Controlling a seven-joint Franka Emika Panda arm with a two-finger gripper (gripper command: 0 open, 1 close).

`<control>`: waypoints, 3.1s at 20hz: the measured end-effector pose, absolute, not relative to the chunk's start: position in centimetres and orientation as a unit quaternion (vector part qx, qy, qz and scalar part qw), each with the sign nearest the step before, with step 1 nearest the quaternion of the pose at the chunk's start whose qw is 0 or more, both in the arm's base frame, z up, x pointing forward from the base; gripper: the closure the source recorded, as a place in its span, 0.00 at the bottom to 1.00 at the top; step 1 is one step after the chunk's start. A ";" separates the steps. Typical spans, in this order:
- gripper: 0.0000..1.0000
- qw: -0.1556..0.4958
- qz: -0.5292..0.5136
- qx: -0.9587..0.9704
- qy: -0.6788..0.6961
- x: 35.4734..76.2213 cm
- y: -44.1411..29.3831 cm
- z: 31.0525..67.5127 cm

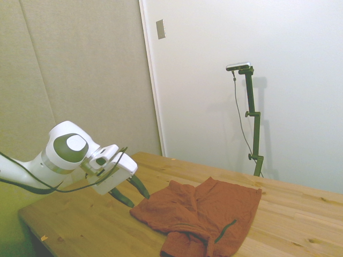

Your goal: Fold the shorts

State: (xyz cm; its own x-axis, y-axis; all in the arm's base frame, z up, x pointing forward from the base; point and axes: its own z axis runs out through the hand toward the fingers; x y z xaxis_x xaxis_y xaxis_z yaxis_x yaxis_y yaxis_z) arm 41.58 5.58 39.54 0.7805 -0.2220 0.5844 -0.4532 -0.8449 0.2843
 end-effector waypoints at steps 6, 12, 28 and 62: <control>0.00 0.208 0.278 0.927 -0.144 41.3 9.7 35.0; 0.00 0.205 0.276 0.929 -0.136 42.7 10.9 33.1; 1.00 0.203 0.270 0.924 -0.177 46.9 7.5 33.3; 1.00 0.188 0.324 0.893 -0.250 52.7 1.1 39.9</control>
State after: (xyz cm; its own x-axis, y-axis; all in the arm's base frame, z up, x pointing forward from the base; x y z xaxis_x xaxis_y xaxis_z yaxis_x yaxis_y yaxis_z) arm 52.67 1.09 39.88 0.6649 -0.3251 0.6725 -0.5690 -0.8037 0.1740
